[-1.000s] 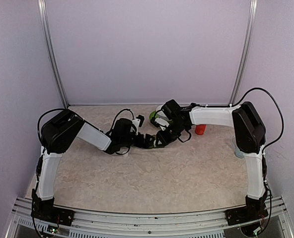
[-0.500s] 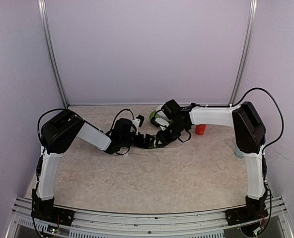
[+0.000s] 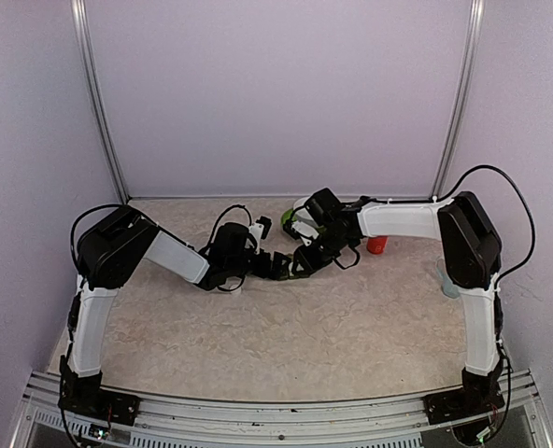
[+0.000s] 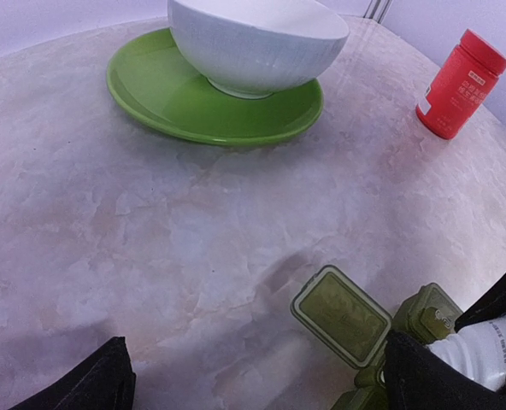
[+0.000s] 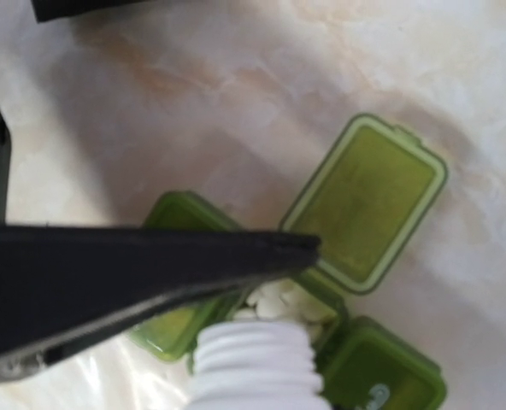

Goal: Sort the pills into containers
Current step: Pour the pill into the compartment of the pill container.

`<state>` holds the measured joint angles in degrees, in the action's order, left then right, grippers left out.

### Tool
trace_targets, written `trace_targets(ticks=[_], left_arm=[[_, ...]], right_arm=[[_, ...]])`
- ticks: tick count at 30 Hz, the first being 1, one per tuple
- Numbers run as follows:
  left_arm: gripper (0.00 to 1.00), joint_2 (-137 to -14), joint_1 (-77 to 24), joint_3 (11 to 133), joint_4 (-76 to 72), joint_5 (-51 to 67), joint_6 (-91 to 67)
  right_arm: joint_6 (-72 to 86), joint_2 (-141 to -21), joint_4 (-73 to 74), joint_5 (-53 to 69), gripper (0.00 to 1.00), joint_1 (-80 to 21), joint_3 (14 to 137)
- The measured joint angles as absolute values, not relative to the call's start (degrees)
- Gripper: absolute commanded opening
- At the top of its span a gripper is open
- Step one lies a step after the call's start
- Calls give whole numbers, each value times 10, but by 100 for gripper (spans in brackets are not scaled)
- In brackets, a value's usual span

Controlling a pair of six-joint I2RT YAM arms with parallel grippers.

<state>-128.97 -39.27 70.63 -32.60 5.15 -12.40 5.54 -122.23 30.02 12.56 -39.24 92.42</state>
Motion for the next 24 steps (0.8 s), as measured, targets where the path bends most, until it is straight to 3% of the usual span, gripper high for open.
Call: trace_targets(ticks=[24], left_arm=[[99, -1290, -393, 706, -326, 51, -124]], right_arm=[[39, -1167, 201, 122, 19, -392, 819]])
